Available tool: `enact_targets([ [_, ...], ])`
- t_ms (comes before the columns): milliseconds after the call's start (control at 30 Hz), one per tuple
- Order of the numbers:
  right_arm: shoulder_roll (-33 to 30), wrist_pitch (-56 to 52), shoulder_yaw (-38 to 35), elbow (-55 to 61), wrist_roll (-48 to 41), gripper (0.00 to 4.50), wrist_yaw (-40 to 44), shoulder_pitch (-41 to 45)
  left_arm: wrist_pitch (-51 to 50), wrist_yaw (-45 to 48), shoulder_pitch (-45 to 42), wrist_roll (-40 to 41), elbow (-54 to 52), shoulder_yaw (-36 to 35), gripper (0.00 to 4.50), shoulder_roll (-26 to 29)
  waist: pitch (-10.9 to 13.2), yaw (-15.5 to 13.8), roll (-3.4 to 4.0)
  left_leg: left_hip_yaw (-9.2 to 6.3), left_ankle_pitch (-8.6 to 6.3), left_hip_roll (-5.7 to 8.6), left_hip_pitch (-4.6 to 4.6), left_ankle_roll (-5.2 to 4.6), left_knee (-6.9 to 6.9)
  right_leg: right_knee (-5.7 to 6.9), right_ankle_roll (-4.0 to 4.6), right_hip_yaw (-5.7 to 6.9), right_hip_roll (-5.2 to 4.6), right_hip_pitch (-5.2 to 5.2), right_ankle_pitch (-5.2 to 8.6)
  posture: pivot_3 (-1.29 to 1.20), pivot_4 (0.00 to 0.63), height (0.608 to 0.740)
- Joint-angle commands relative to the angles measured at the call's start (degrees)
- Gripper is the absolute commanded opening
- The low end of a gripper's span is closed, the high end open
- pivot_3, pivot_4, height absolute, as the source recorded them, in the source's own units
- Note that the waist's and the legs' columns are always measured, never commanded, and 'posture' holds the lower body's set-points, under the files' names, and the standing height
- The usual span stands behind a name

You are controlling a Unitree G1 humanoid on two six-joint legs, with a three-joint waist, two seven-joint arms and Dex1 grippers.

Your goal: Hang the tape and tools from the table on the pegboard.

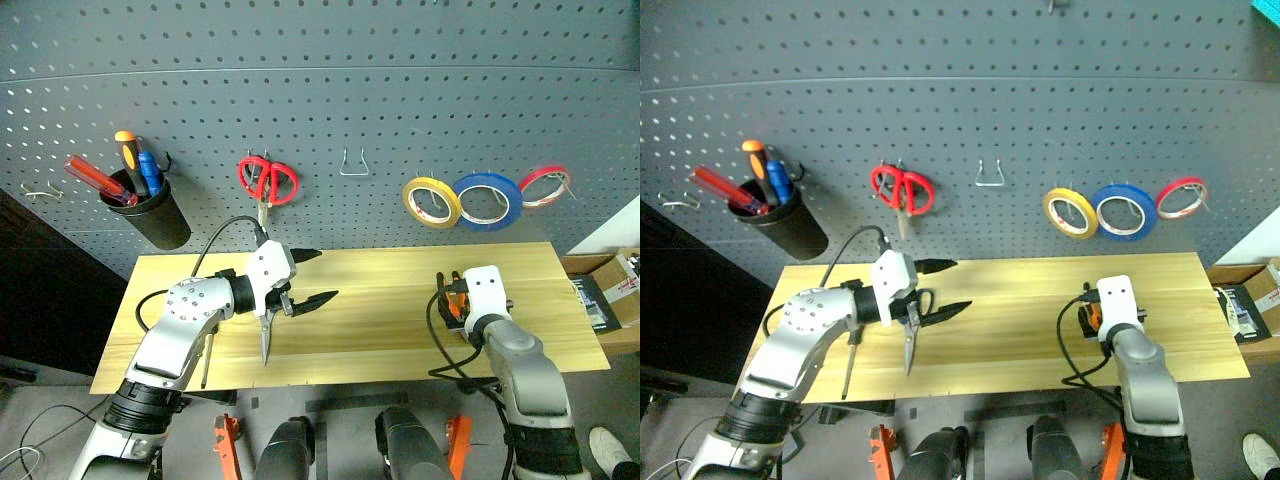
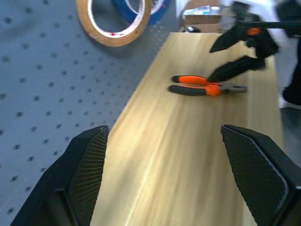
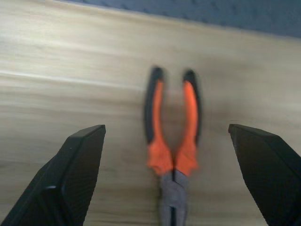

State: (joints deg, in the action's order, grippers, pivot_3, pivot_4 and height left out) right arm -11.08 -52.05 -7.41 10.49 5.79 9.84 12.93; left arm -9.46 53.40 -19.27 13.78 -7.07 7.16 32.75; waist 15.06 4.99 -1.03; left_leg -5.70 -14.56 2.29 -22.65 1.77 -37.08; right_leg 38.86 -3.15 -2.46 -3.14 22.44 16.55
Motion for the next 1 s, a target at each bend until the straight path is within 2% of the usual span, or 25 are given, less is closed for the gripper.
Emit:
enact_targets([
  [33,-1.7,1.5,-2.6,-10.4,-2.0,4.48,-0.1,4.0,1.2,0.3,0.0,-0.3,-1.8,0.5,4.05,-0.3,0.0,0.0,0.0,0.01,0.0,0.01,0.0,0.0,0.01,0.0,0.0,0.0,0.0,0.01,0.0,-0.09,0.243,0.74],
  [667,-6.4,11.1,0.9,-40.9,-4.9,4.48,3.2,16.1,1.5,-0.7,0.6,-1.1,-1.8,0.6,4.05,-0.7,-0.1,0.1,-0.14,0.16,0.01,-0.01,-0.14,-0.01,-0.05,0.1,0.0,-0.07,0.0,0.22,0.0,-0.08,0.231,0.74],
  [833,-5.8,7.7,-2.3,-43.6,-8.6,3.03,3.1,17.5,1.8,-0.8,1.3,-1.3,-1.8,0.2,4.05,-0.6,-0.4,0.0,-0.44,0.13,0.01,-0.01,-0.1,-0.01,-0.09,0.1,0.0,-0.06,0.0,0.14,0.0,-0.08,0.229,0.74],
  [933,-4.8,4.5,-4.4,-42.1,-11.0,2.98,2.4,18.0,1.6,-0.9,2.3,-0.7,-1.9,-0.7,4.05,-0.4,-0.4,0.0,-0.49,0.09,0.01,-0.01,-0.09,-0.01,-0.11,0.1,0.0,-0.03,0.0,0.11,0.0,-0.08,0.226,0.74],
  [1000,-3.8,2.5,-4.5,-36.8,-11.9,2.98,1.8,17.2,1.4,-0.7,3.6,0.7,-2.4,-2.0,4.05,-0.3,-0.4,0.0,-0.49,0.06,0.01,-0.01,-0.1,-0.01,-0.1,0.1,0.0,-0.01,0.0,0.11,0.0,-0.08,0.225,0.74],
])
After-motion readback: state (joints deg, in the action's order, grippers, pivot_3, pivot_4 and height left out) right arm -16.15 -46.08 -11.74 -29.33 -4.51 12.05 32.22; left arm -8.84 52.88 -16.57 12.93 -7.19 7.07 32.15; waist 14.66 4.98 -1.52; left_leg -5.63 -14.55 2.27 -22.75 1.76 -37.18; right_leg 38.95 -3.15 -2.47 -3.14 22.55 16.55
